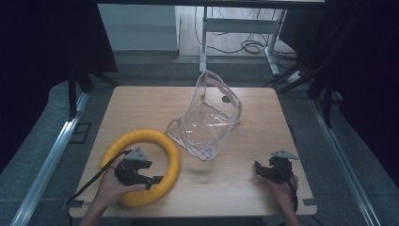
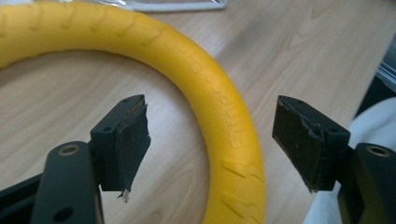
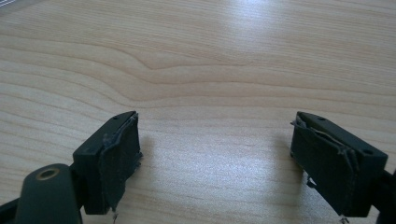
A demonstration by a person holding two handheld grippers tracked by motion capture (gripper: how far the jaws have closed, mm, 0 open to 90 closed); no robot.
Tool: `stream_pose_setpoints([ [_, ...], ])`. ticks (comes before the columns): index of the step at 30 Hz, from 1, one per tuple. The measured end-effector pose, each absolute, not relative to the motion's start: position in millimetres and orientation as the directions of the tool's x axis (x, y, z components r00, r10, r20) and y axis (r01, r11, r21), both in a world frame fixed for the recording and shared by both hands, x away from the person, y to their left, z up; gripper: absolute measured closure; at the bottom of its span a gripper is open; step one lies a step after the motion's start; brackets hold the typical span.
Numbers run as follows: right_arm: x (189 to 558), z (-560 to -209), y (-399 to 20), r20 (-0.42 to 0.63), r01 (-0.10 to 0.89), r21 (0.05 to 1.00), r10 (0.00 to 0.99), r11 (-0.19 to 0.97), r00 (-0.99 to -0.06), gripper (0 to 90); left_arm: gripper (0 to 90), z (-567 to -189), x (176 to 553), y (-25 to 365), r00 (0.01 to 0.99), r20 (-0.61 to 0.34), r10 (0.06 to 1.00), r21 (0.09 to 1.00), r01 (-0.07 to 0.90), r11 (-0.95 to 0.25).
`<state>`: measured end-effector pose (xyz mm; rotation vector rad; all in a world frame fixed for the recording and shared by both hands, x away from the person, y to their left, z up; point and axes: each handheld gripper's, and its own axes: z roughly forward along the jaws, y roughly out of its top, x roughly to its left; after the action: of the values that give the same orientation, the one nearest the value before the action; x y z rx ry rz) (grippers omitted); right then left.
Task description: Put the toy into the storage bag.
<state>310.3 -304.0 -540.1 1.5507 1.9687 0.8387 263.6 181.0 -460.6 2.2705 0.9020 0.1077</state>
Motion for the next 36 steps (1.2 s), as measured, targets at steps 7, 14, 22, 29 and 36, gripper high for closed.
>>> stream_pose_setpoints([
  [7,310.3,-540.1,-303.9,-0.007,0.669,0.725,0.973,0.164,-0.231,15.9,27.2,-468.9,258.5,176.9,0.765,-0.198,0.613,0.594,0.591,-0.546],
  [14,310.3,-540.1,-303.9,-0.008,0.669,0.725,0.973,0.164,-0.23,16.1,26.3,-484.4,256.8,167.5,0.776,-0.203,0.597,0.519,0.602,-0.606],
  [22,310.3,-540.1,-303.9,-0.009,0.669,0.725,0.973,0.164,-0.229,16.1,28.3,-499.9,257.3,156.4,0.772,-0.196,0.605,0.439,0.621,-0.649],
  [29,310.3,-540.1,-303.9,-0.009,0.669,0.725,0.973,0.164,-0.229,16.1,32.8,-509.4,256.9,149.7,0.755,-0.193,0.627,0.389,0.645,-0.658],
  [36,310.3,-540.1,-303.9,-0.008,0.669,0.725,0.973,0.163,-0.229,16.1,43.9,-510.2,255.1,147.3,0.741,-0.155,0.653,0.409,0.65,-0.64],
])
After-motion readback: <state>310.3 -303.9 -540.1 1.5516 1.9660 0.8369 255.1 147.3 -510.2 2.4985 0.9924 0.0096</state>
